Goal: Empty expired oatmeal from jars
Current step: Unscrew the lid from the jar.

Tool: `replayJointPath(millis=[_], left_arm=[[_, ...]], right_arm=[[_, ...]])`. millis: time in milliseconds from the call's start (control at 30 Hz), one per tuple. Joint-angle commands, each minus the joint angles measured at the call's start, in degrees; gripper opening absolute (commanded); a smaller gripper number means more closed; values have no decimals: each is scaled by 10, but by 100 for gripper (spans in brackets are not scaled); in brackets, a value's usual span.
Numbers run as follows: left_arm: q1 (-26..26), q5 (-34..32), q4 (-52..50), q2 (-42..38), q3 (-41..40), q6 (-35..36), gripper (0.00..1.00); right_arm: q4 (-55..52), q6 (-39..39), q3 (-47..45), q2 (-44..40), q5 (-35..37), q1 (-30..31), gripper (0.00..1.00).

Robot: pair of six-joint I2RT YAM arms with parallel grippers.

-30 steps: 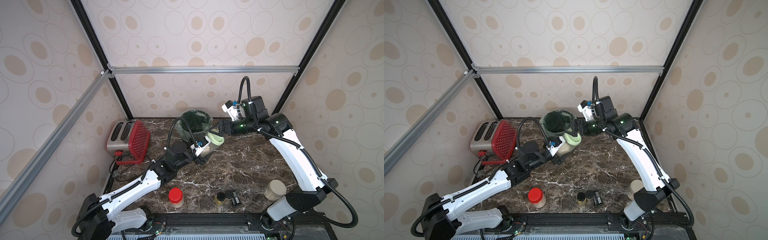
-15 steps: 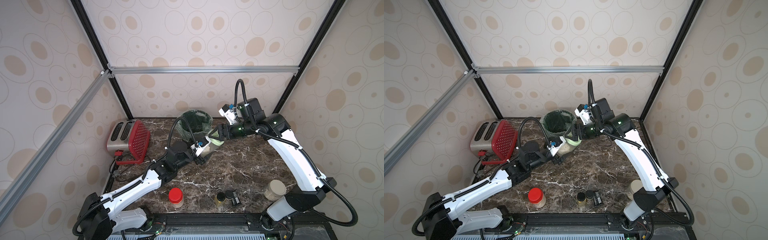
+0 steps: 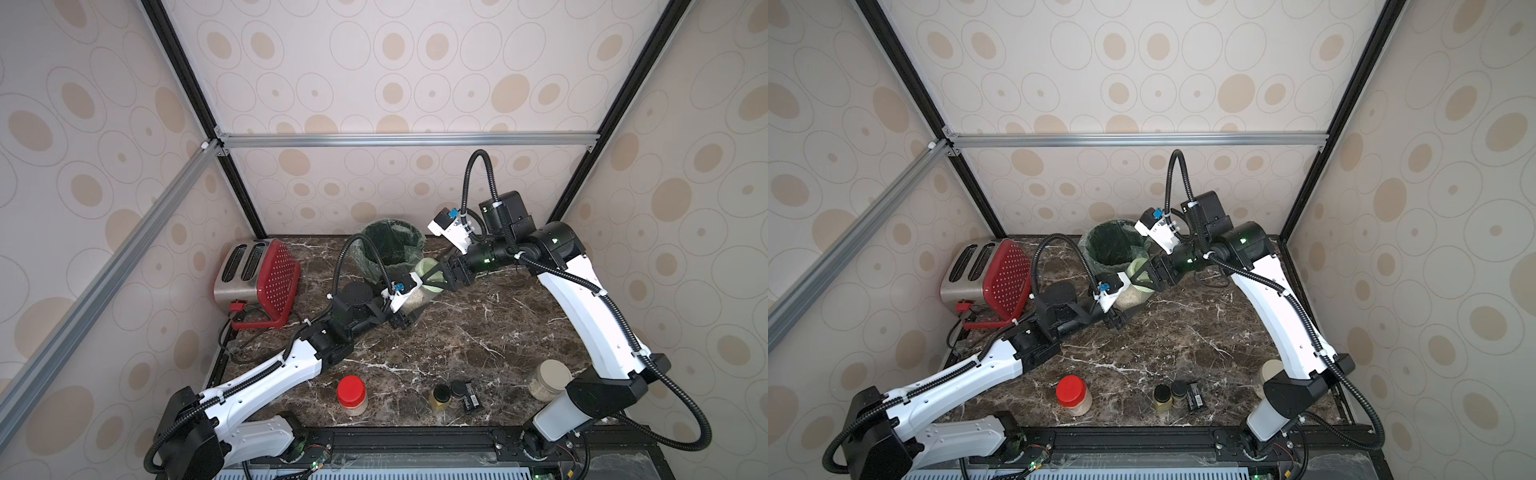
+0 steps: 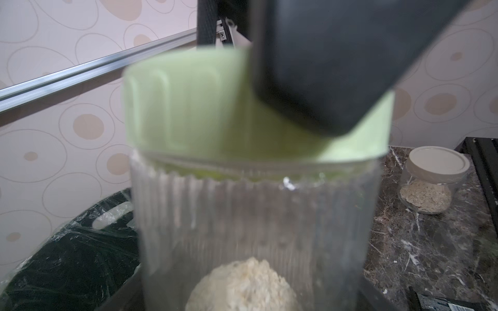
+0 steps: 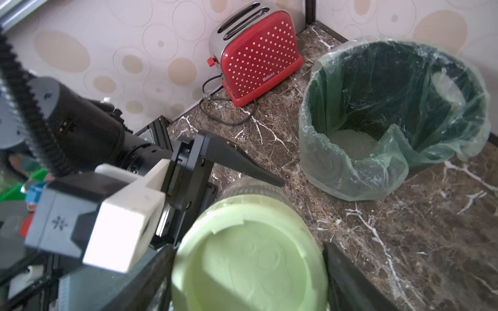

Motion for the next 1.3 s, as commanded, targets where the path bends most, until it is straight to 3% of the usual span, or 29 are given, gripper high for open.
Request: replayJointPath(millis=[0,233,333,433,633,700,867,1267], left_arm=[[8,1,51,-10,8,-3,0],[8,3,52,-14,-1,-2,0],[8,5,59,-8,-1,-1,0],[8,0,64,-2,0,4,0],[8,-13,91,13,-2,11,0],[8,-22,99,24,-4,20,0],[8,-30,135,40,-14,14,0],[8,-29,128,39,-12,24,0]], right_arm=[[-24,-107,1,-15,-85,13,84],[9,-118,-29,-35,-64,5,100],[27,-80,-28,-48,-40,5,100],[36,-6,-14,-55,-15,6,100],[-12,239,44,-35,108,4,100],[-29,276,45,-36,135,5,94],[-27,306,14,-59,177,7,93],[16,346,-27,-46,141,18,100]])
